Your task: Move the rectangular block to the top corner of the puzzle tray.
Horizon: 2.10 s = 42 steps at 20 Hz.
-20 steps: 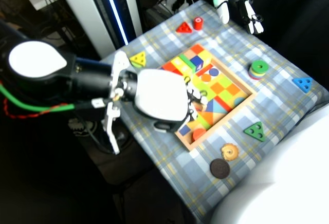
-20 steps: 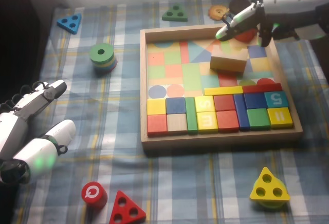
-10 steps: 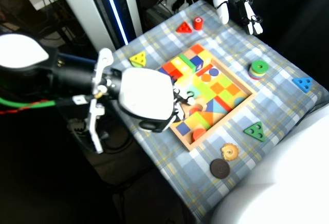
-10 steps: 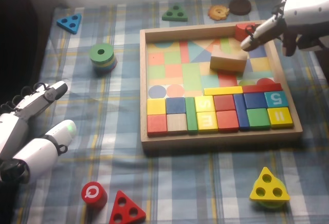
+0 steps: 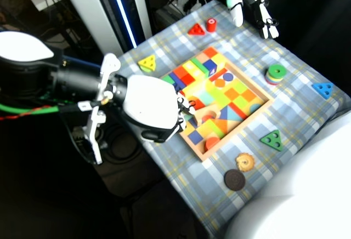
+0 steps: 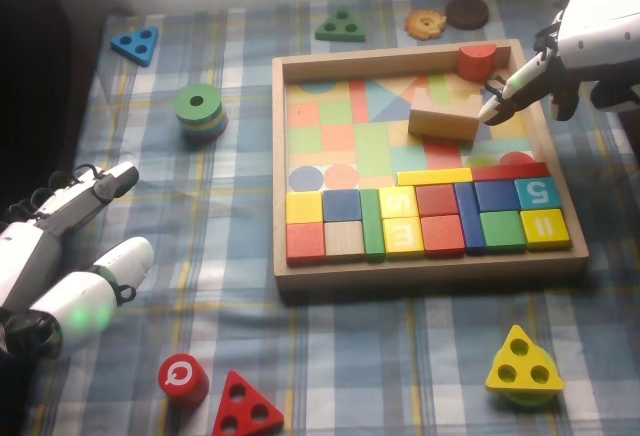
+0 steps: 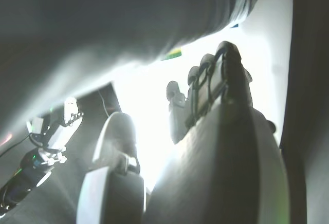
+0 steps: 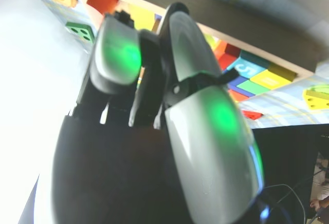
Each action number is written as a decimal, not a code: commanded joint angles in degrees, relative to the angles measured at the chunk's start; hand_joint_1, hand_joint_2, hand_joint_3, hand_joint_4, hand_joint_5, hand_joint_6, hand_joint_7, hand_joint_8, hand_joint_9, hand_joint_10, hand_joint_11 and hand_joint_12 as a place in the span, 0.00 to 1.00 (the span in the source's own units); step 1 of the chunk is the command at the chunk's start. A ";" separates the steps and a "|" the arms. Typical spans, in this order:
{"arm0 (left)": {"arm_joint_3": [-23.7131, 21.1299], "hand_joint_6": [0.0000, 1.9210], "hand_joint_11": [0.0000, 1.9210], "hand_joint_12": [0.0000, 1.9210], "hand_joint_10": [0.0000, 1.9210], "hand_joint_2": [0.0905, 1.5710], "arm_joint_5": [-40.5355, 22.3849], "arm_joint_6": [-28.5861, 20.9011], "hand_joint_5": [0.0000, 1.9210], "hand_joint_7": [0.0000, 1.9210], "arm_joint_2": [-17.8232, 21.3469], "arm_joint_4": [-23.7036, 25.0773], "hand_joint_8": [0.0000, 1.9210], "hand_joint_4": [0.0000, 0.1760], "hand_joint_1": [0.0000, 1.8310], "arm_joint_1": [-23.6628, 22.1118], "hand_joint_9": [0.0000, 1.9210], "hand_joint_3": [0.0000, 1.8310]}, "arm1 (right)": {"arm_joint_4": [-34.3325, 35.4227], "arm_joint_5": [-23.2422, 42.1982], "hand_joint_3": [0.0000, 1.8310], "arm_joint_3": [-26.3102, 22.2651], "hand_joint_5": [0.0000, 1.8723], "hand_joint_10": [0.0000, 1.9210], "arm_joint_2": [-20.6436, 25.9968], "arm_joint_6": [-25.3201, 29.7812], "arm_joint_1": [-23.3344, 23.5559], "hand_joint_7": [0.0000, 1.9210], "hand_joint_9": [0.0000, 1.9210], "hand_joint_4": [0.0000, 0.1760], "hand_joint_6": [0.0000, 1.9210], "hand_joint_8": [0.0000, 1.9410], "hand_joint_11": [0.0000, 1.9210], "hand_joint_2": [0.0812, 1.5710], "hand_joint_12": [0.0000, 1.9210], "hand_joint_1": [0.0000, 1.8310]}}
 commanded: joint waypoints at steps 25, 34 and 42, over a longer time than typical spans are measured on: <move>0.30 0.00 0.00 0.01 0.00 0.87 -6.35 -0.42 0.18 0.08 0.76 2.43 0.00 0.36 0.30 -0.54 0.04 0.00 | 0.23 -1.36 0.00 1.78 0.22 1.00 -2.86 0.11 2.43 0.61 0.72 0.37 0.00 1.00 0.75 0.74 1.00 0.85; 0.20 0.00 0.00 0.03 0.00 0.86 -6.20 -0.42 0.18 0.09 0.87 2.45 0.00 0.34 0.30 -0.48 0.04 0.00 | -2.33 -3.31 0.00 2.52 0.24 1.00 -2.80 0.11 2.39 0.63 0.74 0.04 0.00 1.00 0.77 0.74 1.00 0.90; 0.15 0.00 0.00 0.08 0.00 0.86 -6.03 -0.42 0.19 0.09 0.87 2.47 0.00 0.31 0.30 -0.49 0.05 0.00 | -2.74 -4.70 0.00 3.45 0.25 1.00 -2.79 0.11 1.61 0.62 0.74 0.16 0.00 1.00 0.78 0.74 1.00 0.87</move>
